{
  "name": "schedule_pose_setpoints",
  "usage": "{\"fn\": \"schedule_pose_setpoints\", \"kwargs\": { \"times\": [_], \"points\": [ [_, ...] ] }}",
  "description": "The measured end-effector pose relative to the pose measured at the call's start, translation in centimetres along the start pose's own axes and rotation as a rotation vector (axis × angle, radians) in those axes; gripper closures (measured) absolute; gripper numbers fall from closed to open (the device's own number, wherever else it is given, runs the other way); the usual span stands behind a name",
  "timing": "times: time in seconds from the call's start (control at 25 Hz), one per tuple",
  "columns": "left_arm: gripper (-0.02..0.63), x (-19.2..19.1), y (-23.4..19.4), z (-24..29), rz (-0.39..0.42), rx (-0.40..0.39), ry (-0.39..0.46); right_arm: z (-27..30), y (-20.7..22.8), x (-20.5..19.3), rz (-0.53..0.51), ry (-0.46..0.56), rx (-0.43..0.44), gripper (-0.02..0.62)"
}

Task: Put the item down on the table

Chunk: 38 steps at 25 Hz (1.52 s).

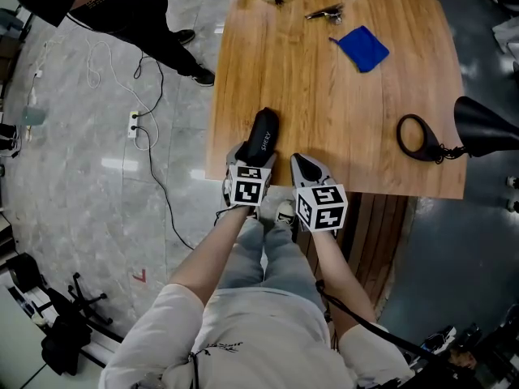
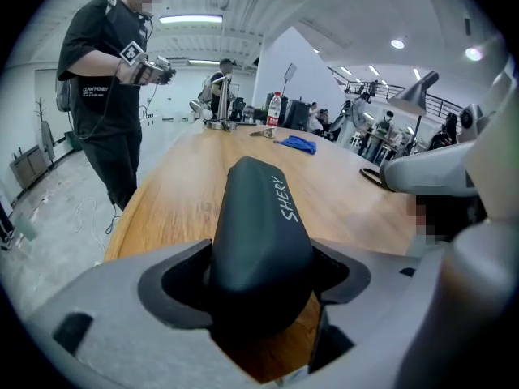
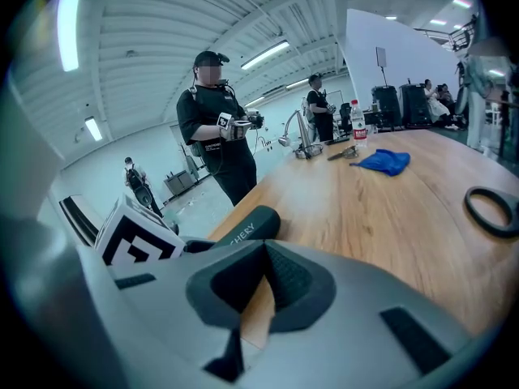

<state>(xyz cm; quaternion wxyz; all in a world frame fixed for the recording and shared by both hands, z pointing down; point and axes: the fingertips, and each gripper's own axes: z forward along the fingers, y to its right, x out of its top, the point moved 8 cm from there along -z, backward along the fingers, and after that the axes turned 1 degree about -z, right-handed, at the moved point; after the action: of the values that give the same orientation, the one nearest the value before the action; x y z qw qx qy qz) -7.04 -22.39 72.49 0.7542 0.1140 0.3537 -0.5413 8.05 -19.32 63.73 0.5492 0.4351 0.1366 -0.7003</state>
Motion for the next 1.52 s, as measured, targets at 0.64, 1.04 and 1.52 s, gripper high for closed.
{"fn": "schedule_pose_setpoints", "kwargs": {
  "times": [0.64,1.04,1.52],
  "points": [
    [0.209,1.1,0.0,-1.4,-0.006,-0.054,0.052,-0.2,-0.2,0.0,0.012,0.011,0.001,0.592],
    [0.212,2.4,0.0,-7.0,0.038,-0.056,0.071,-3.8,-1.4,0.8,0.010,0.027,0.012,0.592],
    [0.600,3.6,5.6,-22.4,0.058,-0.026,0.241,-13.1,-8.1,2.8,-0.059,0.080,0.072,0.592]
  ]
}}
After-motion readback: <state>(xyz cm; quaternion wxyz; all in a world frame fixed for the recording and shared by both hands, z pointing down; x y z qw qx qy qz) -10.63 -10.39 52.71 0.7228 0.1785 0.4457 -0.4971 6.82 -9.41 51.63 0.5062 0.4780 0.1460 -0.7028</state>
